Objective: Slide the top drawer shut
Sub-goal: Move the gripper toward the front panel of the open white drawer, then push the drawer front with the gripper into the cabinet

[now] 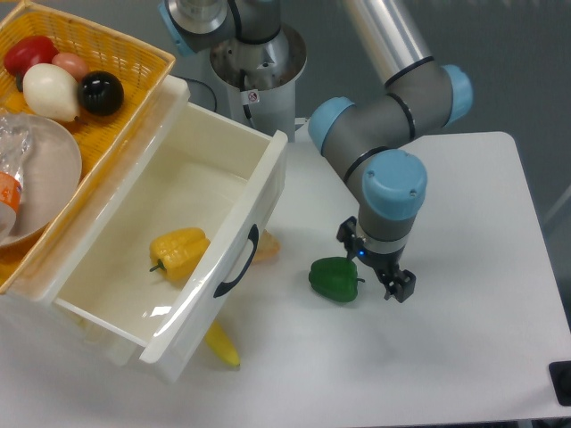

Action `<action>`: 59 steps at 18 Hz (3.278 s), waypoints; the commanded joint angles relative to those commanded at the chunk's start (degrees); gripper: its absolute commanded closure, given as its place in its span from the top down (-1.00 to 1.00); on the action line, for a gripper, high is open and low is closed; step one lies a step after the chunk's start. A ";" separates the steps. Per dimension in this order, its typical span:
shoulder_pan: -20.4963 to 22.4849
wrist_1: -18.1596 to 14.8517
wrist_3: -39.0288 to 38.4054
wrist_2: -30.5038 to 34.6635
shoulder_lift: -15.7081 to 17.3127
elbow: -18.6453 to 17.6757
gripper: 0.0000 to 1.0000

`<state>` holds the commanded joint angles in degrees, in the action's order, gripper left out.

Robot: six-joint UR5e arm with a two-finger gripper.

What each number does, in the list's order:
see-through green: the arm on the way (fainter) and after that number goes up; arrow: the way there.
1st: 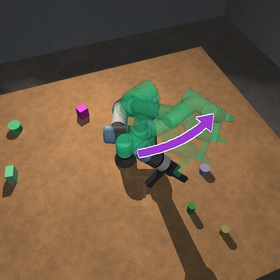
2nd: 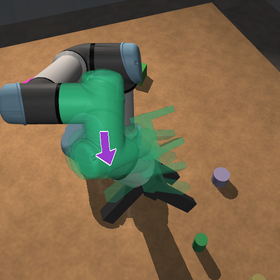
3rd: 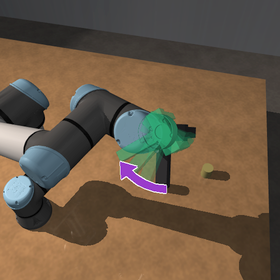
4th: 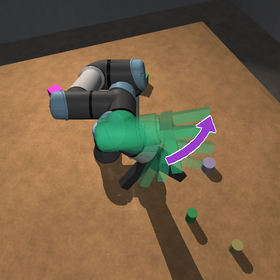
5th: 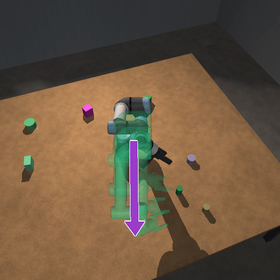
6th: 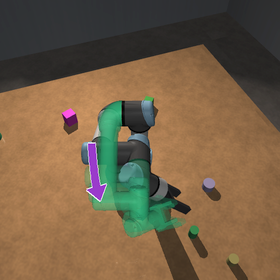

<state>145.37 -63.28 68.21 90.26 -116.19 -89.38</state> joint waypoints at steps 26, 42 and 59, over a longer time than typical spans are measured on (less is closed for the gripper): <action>-4.40 -5.80 -18.64 -20.74 5.80 4.21 -0.65; -4.84 -10.18 -18.03 -24.78 6.50 4.30 -0.82; -7.56 -11.95 -18.64 -25.75 7.38 3.51 -0.82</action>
<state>137.81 -75.23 49.57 64.51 -108.81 -85.87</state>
